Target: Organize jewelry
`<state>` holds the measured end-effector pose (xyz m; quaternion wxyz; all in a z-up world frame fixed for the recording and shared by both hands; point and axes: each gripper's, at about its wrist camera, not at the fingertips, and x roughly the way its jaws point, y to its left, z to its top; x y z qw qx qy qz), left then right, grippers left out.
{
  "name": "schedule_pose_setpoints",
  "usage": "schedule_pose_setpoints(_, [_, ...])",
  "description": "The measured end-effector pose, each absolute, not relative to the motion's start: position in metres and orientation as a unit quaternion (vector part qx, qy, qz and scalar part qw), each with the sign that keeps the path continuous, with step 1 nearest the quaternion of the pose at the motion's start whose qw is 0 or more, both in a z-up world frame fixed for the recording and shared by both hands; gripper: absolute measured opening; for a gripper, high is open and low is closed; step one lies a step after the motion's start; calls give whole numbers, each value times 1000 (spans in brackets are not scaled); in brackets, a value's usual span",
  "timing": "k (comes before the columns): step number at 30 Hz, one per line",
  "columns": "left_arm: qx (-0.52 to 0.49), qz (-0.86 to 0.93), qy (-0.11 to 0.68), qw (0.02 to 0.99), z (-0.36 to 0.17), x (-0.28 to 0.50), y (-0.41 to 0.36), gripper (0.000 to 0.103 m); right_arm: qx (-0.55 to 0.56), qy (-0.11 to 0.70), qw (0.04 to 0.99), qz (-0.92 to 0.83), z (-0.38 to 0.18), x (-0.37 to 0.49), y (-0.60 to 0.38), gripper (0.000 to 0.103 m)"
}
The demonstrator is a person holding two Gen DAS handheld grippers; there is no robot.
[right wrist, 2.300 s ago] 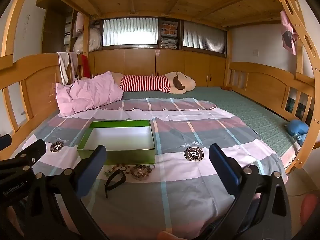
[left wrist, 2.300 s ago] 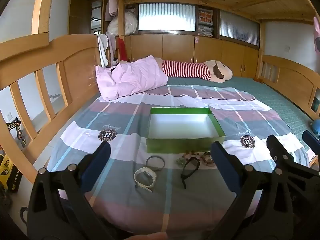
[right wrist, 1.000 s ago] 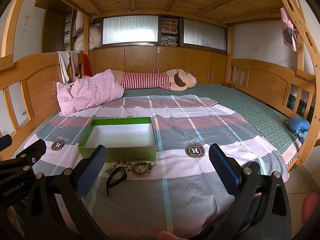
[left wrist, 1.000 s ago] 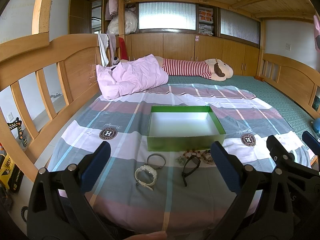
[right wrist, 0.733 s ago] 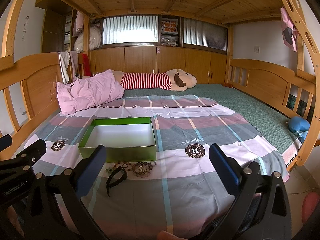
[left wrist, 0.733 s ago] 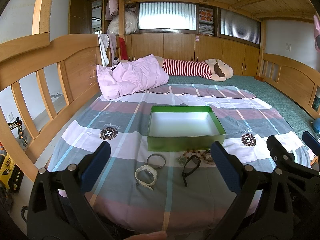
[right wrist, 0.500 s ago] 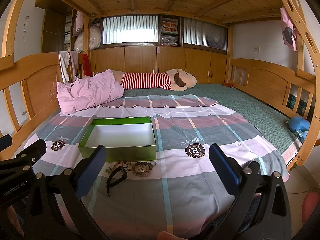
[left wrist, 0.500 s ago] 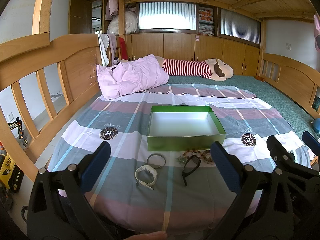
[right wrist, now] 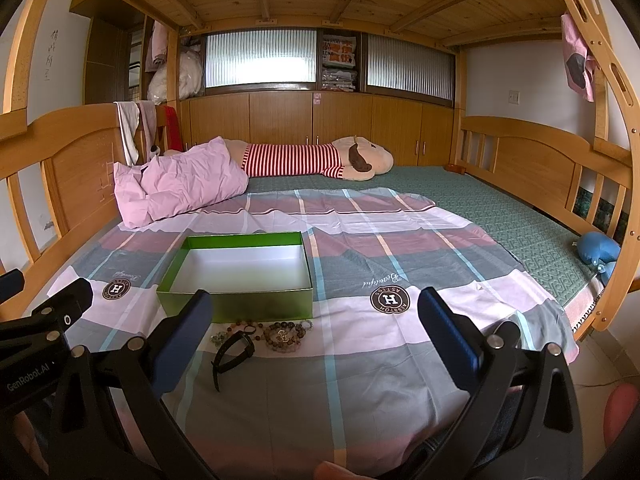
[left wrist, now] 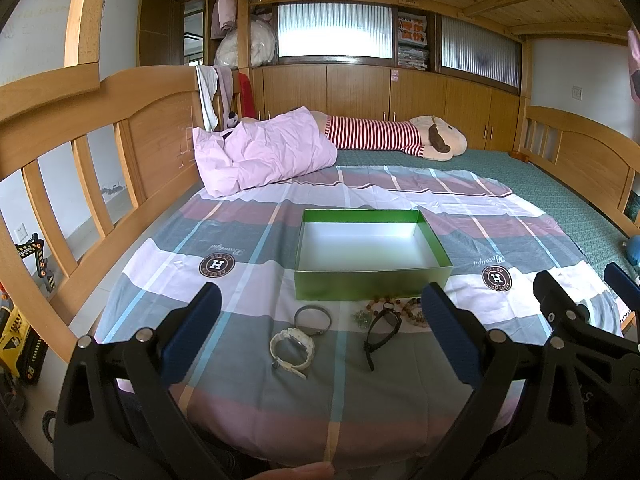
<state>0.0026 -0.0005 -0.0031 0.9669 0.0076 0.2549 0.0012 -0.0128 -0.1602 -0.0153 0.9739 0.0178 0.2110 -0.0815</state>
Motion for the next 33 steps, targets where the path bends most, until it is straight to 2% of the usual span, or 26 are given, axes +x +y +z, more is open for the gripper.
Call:
schedule_pose_setpoints(10, [2,-6,276,961,-22,2,12,99,17,219,973,-70,-37,-10,-159,100])
schedule_pose_setpoints(14, [-5,-13,328,945,-45,23,16,99,26,259,964,-55,-53,10,-167,100])
schedule_pose_setpoints(17, [-10,-12,370,929,-70,38,22,99,45,329,943,-32,-83,36,-175,100])
schedule_pose_setpoints(18, [-13,-12,382,924,-77,42,25,99,50,349,935,-24,-93,43,-176,98])
schedule_pose_setpoints(20, [-18,-10,407,913,-94,54,30,99,56,400,915,-7,-118,59,-176,86])
schedule_pose_setpoints(22, [-18,-6,426,905,-107,63,35,99,71,440,895,6,-141,73,-175,69])
schedule_pose_setpoints(25, [-23,5,453,891,-126,79,45,99,85,468,879,22,-157,89,-169,66])
schedule_pose_setpoints(29, [-42,16,476,879,-144,103,59,98,66,469,880,36,-162,113,-153,63])
schedule_pose_setpoints(33, [-47,25,497,866,-162,128,69,88,81,479,872,52,-172,144,-142,60])
